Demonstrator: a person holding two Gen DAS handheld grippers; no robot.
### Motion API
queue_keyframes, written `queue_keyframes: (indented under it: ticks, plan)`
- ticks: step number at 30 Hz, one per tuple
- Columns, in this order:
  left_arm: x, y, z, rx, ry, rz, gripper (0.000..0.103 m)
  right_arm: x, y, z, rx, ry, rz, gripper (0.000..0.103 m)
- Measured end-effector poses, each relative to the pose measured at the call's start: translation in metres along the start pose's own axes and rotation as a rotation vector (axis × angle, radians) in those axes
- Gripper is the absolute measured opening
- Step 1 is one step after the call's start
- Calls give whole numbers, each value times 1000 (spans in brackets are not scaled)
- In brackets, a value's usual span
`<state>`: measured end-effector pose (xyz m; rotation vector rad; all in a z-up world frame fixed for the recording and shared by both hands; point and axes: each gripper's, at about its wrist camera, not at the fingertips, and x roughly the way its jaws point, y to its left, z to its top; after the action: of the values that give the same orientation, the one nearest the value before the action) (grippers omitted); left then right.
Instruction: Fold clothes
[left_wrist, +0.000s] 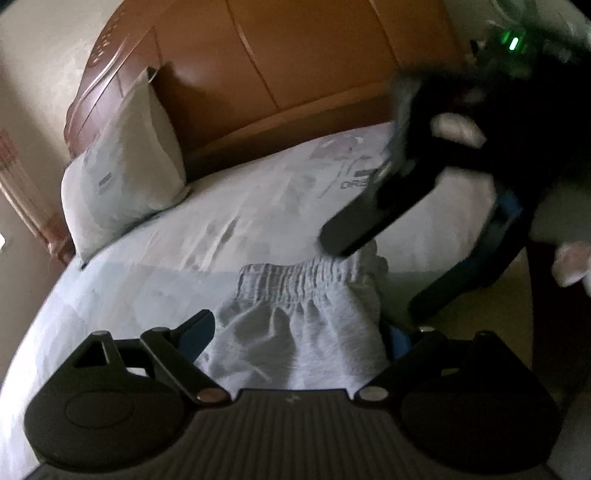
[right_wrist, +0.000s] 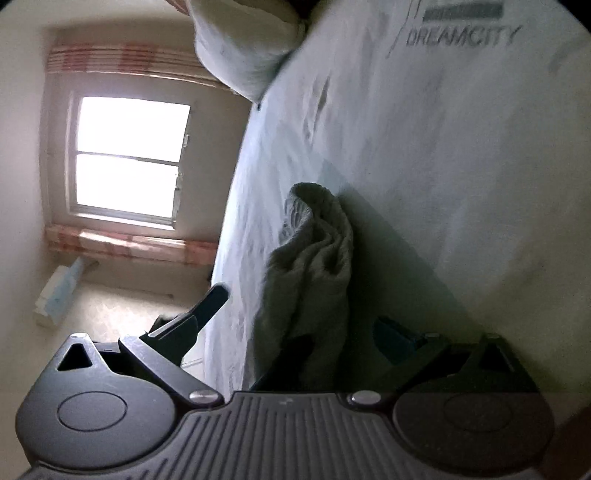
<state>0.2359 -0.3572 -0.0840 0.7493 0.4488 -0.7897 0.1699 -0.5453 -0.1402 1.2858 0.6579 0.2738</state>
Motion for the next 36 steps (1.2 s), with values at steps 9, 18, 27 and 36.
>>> queue_keyframes:
  ticks: [9, 18, 27, 36]
  plan:
    - [-17, 35, -10, -155, 6, -94, 92, 52, 18, 11, -88, 98, -51, 103]
    - [-50, 79, -52, -332, 89, -259, 91, 60, 23, 18, -149, 130, -30, 103]
    - [-84, 101, -100, -421, 137, -208, 91, 37, -8, 28, -138, 145, 64, 42]
    - [-94, 99, -125, -525, 149, -197, 91, 34, 5, 23, -115, 87, -100, 44]
